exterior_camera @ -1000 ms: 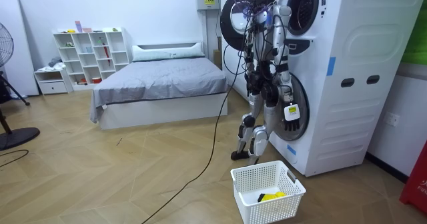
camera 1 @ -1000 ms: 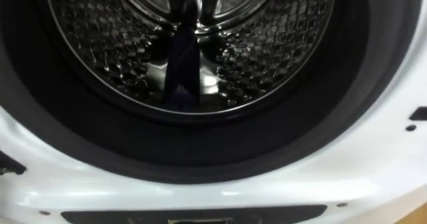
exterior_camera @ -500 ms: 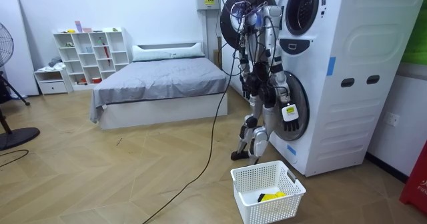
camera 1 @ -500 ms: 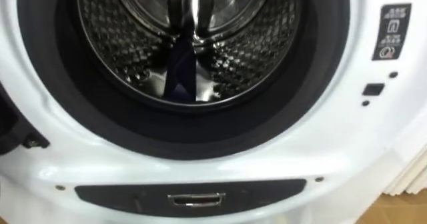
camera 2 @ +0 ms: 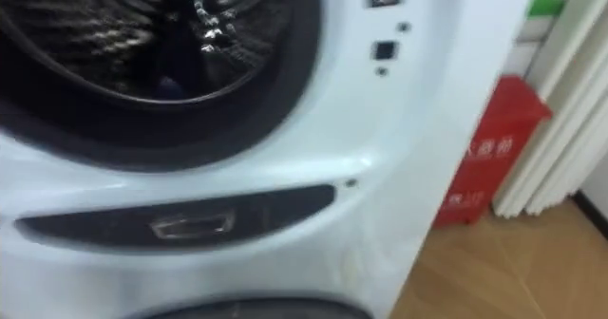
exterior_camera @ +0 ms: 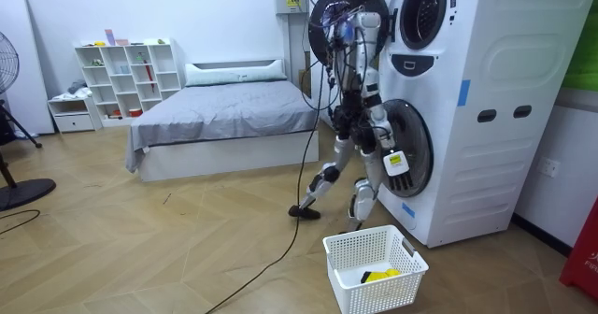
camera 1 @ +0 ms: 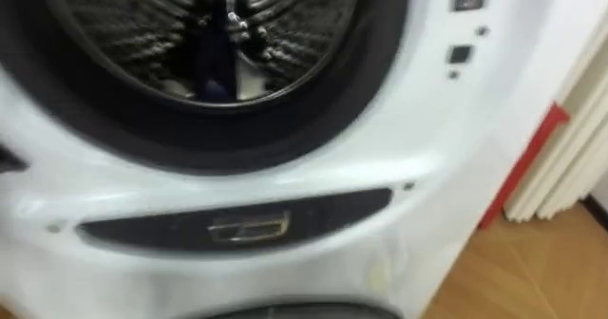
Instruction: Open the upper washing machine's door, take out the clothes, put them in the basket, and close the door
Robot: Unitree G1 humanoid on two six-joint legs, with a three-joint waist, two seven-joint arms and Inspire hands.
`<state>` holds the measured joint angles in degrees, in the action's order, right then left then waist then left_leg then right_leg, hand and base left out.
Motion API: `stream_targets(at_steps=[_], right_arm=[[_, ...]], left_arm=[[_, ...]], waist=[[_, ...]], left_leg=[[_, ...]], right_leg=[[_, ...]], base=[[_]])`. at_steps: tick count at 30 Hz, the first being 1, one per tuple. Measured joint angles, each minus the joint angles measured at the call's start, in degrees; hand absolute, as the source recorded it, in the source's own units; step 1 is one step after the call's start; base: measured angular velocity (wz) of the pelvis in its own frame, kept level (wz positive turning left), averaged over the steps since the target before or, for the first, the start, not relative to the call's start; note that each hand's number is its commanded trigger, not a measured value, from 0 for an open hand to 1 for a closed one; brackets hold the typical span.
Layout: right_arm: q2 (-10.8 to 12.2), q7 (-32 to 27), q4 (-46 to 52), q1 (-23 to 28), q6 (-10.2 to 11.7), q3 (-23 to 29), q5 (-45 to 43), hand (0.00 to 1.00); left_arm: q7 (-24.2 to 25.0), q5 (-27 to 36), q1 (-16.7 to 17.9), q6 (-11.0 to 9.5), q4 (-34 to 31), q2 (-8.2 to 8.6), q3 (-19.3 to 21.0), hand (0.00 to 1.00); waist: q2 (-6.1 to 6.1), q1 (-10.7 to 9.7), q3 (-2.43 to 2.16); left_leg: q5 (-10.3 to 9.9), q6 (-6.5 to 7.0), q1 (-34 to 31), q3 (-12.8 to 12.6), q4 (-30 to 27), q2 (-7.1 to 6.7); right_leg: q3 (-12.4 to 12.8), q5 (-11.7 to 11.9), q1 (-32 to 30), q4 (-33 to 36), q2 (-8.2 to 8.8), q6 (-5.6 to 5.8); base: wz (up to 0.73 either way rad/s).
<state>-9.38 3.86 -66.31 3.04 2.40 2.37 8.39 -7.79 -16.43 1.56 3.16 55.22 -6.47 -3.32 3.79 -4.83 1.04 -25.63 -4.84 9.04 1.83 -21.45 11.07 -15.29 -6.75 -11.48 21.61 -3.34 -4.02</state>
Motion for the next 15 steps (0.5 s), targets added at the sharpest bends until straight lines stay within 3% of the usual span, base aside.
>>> stream_targets(at_steps=[1,2,3,4,6,8,10,11,12,13,14,15], right_arm=[[0.09,0.02,0.05,0.08,-0.05,0.24,0.03,0.0],[0.47,0.09,0.03,0.53,-0.05,1.3,0.06,0.0],[0.53,0.12,-0.09,0.76,-0.12,1.42,0.06,0.0],[0.5,0.06,-0.05,0.91,-0.09,1.29,0.14,0.0],[0.39,-0.15,-0.06,0.96,-0.02,1.13,0.69,0.0],[0.44,-0.27,-0.32,1.21,-0.02,1.37,1.36,0.0],[0.37,-0.81,-0.41,1.62,0.06,1.32,4.26,0.0],[0.28,-1.11,-0.48,2.09,0.06,0.96,5.19,0.0],[0.28,-1.34,-0.57,2.29,0.08,0.36,4.99,0.0],[0.24,-1.41,-0.76,2.3,0.12,-0.03,4.96,0.0],[0.23,-1.33,-1.63,2.32,0.2,-0.67,4.94,0.0],[0.36,-1.3,-2.68,2.23,0.17,-1.32,4.99,0.0]], left_arm=[[0.05,0.02,-0.07,-0.02,0.0,0.01,-0.51,0.0],[0.07,0.05,-0.07,-0.05,-0.03,0.09,-1.33,0.0],[0.17,0.02,-0.01,-0.55,0.74,0.17,-1.56,0.0],[0.18,0.06,0.01,-0.97,1.44,0.16,-1.7,0.0],[0.19,1.09,1.1,-1.46,3.06,-0.21,-2.45,0.0],[0.19,1.77,2.32,-1.57,4.64,-0.26,-2.43,0.0],[0.14,2.96,3.29,-1.59,6.0,-0.22,-2.37,0.0],[0.09,3.37,3.15,-1.85,6.01,-0.41,-2.45,0.0],[0.05,3.31,2.94,-3.0,5.78,-0.51,-2.43,0.0],[0.05,3.35,2.84,-3.65,5.66,-0.52,-2.43,0.0],[0.05,3.35,2.71,-4.34,5.5,-0.57,-2.34,0.0],[0.15,3.31,2.78,-4.61,5.48,-0.63,-2.17,0.0]], waist=[[0.08,-0.04,0.02],[-0.41,-0.24,-0.4],[-0.86,-0.13,-0.67],[-1.33,0.0,-1.02],[-1.97,0.33,-0.95],[-2.14,-0.14,-0.93],[-1.81,-0.84,-0.58],[-1.98,-1.32,-0.57],[-2.32,-1.24,-0.63],[-2.57,-1.21,-0.69],[-4.28,-1.03,-1.1],[-5.37,0.28,-1.18]], left_leg=[[-0.27,0.52,-0.54,-0.02,0.63,-0.5],[-0.07,1.26,-1.63,-0.34,1.29,-2.26],[1.14,3.46,-2.78,-0.59,1.32,-3.81],[1.62,4.33,-3.22,-1.19,1.5,-4.67],[3.65,7.13,-3.9,-3.46,1.9,-8.07],[4.78,8.68,-4.37,-5.21,1.94,-9.93],[5.52,9.48,-4.5,-6.24,2.06,-9.71],[6.41,9.03,-5.08,-7.41,2.32,-9.07],[7.4,8.2,-5.69,-10.57,2.84,-7.87],[7.76,7.7,-6.01,-12.01,2.99,-7.52],[8.44,6.64,-6.37,-14.26,3.56,-7.71],[9.16,6.1,-6.14,-14.73,3.74,-8.77]], right_leg=[[-0.04,1.01,-0.21,-0.75,0.41,0.46],[0.38,3.52,-0.75,-2.59,1.41,1.14],[1.27,6.44,-0.6,-5.16,2.52,2.0],[1.53,7.99,-0.41,-6.57,3.14,2.39],[4.36,14.35,0.24,-11.7,4.77,3.83],[5.92,16.47,0.58,-12.52,6.65,5.04],[5.3,10.34,1.4,-5.22,7.8,6.05],[4.63,4.8,3.37,-0.46,8.98,6.12],[4.58,0.27,5.36,3.84,10.3,6.7],[4.66,-1.53,6.55,5.32,11.0,7.0],[5.56,-4.3,8.87,6.12,12.19,7.8],[7.41,-5.32,9.69,2.51,12.29,9.03]], base=[[0.09],[0.0],[-0.06],[-0.19],[-0.34],[-0.15],[0.23],[0.72],[0.8],[0.73],[0.47],[0.18]])
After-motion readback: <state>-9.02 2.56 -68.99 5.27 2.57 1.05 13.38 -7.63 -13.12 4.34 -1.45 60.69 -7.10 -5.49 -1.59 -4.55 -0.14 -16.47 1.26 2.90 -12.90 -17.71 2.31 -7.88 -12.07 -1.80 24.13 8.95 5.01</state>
